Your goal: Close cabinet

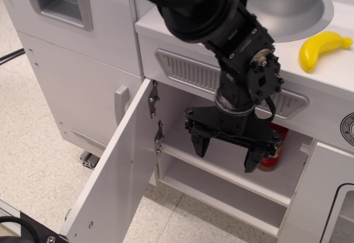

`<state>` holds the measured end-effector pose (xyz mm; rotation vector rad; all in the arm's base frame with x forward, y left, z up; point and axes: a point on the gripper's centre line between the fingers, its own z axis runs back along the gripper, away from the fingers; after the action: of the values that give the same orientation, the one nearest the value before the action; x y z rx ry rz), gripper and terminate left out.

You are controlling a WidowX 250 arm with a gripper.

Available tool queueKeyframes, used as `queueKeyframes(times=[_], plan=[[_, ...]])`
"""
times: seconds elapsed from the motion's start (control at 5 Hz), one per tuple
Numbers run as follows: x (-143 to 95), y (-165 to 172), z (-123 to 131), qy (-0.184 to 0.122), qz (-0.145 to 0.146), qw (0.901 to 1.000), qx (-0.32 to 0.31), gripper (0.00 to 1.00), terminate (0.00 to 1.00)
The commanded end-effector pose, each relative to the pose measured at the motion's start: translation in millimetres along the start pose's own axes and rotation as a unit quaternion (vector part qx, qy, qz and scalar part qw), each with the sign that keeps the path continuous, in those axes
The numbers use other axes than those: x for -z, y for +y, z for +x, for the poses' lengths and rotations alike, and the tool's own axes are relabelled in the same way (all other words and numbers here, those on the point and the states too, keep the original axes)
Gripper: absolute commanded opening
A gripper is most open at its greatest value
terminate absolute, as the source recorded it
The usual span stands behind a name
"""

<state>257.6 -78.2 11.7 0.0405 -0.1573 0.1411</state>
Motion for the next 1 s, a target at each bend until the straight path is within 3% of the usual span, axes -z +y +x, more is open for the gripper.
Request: queueKeyframes(times=[0.0,0.2,0.4,0.8], plan=[[0.0,0.0,0.0,0.0,0.0,1.0,0.0,1.0,0.0],[-18.2,26.1,-9.0,-0.031,0.003,0.9995,0.003,1.0,0.0],[-27.0,63.2,-11.7,-0.035,0.032,0.9988,0.014,1.0,0.0],[-32.2,131.2,-12.6,-0.036,0.052,0.9976,0.027,1.0,0.0]])
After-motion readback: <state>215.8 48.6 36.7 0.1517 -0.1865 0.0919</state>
